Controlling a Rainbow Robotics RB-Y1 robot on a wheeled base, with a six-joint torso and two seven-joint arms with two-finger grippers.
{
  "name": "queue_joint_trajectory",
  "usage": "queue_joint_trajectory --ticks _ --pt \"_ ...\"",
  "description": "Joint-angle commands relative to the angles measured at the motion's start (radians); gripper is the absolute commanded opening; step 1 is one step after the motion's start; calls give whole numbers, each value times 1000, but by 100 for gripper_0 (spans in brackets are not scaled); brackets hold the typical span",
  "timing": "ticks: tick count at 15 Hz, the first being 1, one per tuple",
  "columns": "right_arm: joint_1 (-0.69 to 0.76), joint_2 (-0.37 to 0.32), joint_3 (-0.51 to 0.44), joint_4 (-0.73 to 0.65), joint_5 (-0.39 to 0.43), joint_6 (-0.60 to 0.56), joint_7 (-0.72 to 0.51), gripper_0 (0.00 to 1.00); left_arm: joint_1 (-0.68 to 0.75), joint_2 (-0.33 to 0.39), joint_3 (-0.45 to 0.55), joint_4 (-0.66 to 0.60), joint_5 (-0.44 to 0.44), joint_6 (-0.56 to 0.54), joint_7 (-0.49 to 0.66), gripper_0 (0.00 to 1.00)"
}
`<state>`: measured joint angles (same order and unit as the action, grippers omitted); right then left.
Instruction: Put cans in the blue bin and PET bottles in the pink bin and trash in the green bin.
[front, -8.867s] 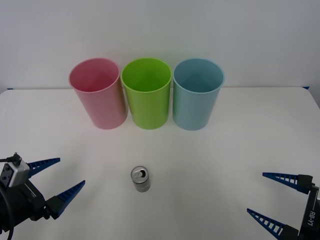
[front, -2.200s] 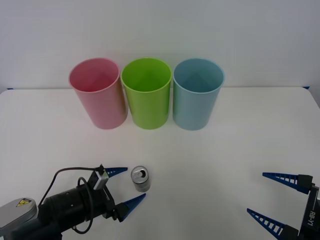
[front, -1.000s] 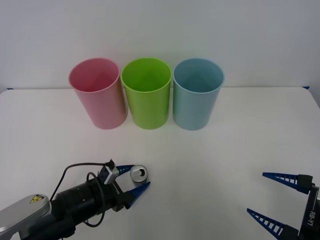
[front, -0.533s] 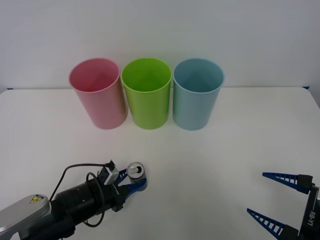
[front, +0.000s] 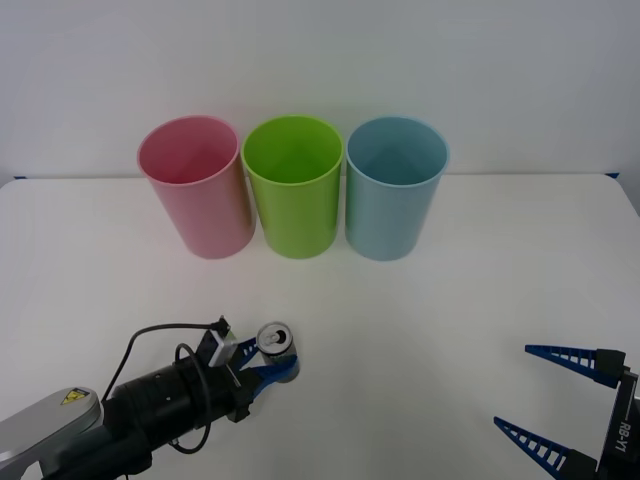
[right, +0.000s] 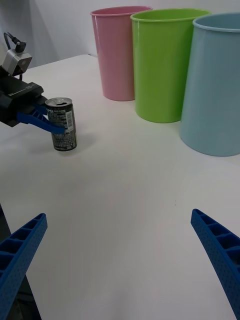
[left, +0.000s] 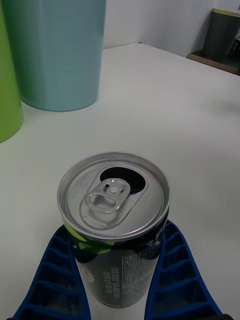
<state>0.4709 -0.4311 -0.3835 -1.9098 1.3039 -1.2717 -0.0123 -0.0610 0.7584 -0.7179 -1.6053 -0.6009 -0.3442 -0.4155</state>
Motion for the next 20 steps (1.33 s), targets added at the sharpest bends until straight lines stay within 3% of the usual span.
queue_joint_trajectory --ticks 1,5,10,13,17,20 --pt "0 0 0 0 0 0 0 100 -3 -1 9 -10 15 -9 17 15" --pt "0 0 0 0 0 0 0 100 -3 -1 38 -51 24 -59 84 16" --pt "0 0 0 0 0 0 0 100 61 -5 134 -142 -45 -116 187 15" --pt "0 0 0 0 0 0 0 100 124 -16 209 -217 -120 -162 305 13" --pt "0 0 0 0 0 0 0 100 179 -74 321 -321 -307 -157 472 13" --pt "0 0 0 0 0 0 0 100 170 -113 318 -363 -392 -101 534 13"
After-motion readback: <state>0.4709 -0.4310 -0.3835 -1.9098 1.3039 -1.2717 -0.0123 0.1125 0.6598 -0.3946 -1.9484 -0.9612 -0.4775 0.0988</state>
